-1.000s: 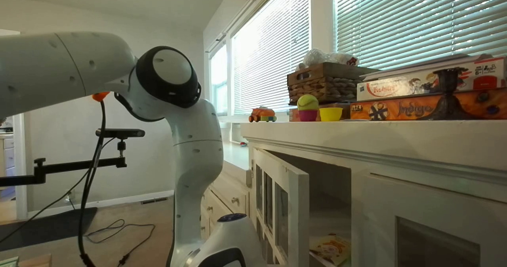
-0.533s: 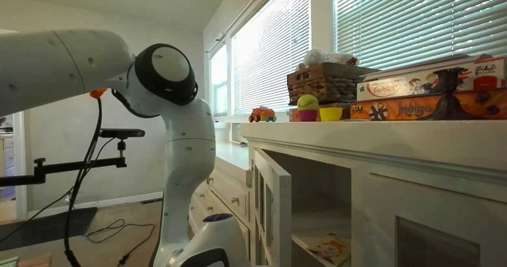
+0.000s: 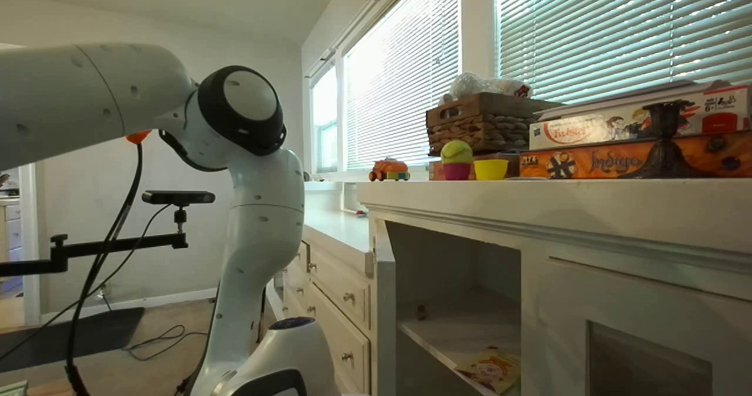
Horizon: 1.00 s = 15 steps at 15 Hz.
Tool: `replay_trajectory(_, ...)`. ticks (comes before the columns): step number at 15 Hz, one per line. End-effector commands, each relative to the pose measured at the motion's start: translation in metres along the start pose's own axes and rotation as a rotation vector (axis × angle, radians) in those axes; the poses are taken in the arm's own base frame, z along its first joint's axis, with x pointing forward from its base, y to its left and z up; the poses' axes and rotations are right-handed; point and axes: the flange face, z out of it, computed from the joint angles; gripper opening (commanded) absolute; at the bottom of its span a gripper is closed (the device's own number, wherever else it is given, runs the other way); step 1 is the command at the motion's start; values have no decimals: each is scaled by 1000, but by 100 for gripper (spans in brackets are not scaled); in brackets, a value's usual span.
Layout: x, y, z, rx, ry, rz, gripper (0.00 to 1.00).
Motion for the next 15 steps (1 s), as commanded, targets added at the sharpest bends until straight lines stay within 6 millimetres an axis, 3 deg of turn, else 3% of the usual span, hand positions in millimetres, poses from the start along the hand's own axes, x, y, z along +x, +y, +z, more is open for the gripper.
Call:
replay_trajectory(1, 32, -46, -28, 71, 101, -85, 9)
replay_trajectory(11, 13, -76, -49, 125, 107, -145, 9)
replay_trajectory(15, 51, -115, -76, 203, 236, -226, 9)
